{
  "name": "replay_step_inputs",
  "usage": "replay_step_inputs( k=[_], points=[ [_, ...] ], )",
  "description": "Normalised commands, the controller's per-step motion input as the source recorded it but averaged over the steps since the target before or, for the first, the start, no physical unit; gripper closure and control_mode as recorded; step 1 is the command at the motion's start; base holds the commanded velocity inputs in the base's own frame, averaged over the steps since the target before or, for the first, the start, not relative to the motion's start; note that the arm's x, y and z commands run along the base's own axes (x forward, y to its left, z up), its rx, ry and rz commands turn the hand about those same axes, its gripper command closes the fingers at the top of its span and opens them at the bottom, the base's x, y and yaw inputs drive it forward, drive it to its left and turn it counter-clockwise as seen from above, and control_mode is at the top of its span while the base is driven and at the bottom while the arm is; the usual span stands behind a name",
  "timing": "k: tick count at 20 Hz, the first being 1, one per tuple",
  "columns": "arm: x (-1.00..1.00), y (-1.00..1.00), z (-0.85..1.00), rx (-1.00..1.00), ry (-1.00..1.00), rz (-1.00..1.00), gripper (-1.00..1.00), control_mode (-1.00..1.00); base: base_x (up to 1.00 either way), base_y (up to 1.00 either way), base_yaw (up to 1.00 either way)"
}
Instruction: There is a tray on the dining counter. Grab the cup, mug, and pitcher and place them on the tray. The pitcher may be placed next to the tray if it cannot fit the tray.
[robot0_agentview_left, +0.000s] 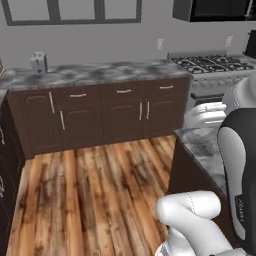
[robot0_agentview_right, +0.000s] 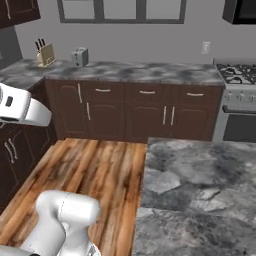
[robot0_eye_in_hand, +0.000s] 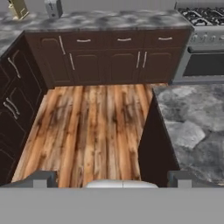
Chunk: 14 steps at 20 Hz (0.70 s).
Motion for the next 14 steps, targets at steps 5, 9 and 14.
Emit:
replay_step_inputs(
  k=[5,9,14],
  points=[
    [0.00,0.00,0.00,0.00,0.00,0.00,-1.00,1.00,1.00,0.00,0.00],
    [0.00,0.00,0.00,0.00,0.00,0.00,-1.00,1.00,1.00,0.00,0.00],
    [0.00,0.00,0.00,0.00,0.00,0.00,-1.00,1.00,1.00,0.01,0.08]
  ],
)
